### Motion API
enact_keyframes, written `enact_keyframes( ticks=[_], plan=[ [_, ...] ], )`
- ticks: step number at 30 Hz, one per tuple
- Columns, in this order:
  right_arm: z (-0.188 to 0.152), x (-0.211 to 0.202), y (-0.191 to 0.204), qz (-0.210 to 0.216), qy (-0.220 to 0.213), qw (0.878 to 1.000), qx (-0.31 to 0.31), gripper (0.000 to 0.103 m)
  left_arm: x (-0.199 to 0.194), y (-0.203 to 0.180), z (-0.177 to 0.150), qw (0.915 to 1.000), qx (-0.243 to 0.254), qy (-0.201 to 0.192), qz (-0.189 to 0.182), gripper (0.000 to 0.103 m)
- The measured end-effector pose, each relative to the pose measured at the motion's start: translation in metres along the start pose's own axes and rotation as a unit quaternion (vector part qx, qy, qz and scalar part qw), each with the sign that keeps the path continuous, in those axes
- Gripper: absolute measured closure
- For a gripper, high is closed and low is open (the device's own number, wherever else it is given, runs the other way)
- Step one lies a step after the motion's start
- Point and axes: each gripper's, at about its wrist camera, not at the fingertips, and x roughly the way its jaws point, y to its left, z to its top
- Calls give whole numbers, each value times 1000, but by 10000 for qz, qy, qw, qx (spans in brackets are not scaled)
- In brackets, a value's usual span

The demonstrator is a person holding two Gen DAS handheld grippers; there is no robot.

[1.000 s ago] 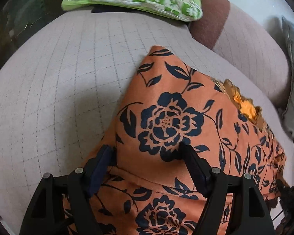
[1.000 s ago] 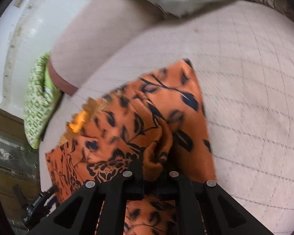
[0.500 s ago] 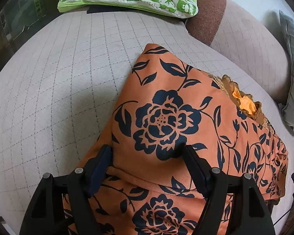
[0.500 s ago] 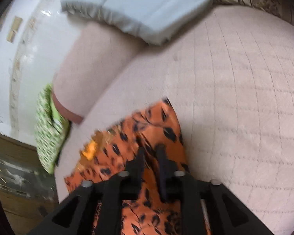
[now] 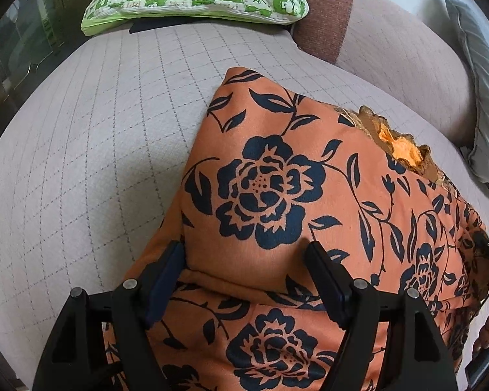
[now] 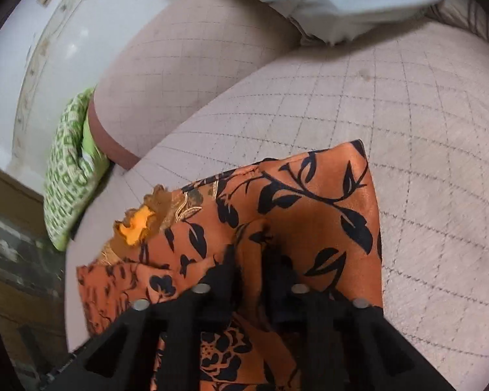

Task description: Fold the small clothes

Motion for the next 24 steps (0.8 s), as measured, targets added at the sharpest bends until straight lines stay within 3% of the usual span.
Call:
enact_keyframes(
  ticks=[3,6,8,10,13,15,17,19,21,24],
  plan=[
    [3,-30,10,-36,-634,9978,-165,91,-4,9,1,9999,-143,-30,-76,26],
    [5,-43,6,-133,-932,9956,-38,91,-1,12,2,9999,-145,-25,-60,26],
    [6,-27,-3,-229,-685,9973,148,88,2,11,1,10000,-29,-17,80,26],
    [4,2,-22,-467,-143,9980,408,83,4,5,0,9996,175,-27,210,24],
    [9,-6,-42,-64,-135,9954,947,79,4,4,1,9995,224,-11,222,24],
    [17,-31,-43,-56,-517,9931,1053,78,1,9,3,9999,88,-24,134,24],
    [19,-55,-37,-135,-960,9915,863,77,-7,12,6,9998,-12,-123,129,24],
    [19,-67,-27,176,-980,9928,662,77,-16,14,7,9994,-17,-308,134,24],
    [14,-68,-8,518,-788,9950,344,77,-26,10,8,9983,83,-550,158,24],
    [0,-41,29,321,-187,9989,-275,77,-30,-1,6,9972,375,-637,88,24]
  ],
)
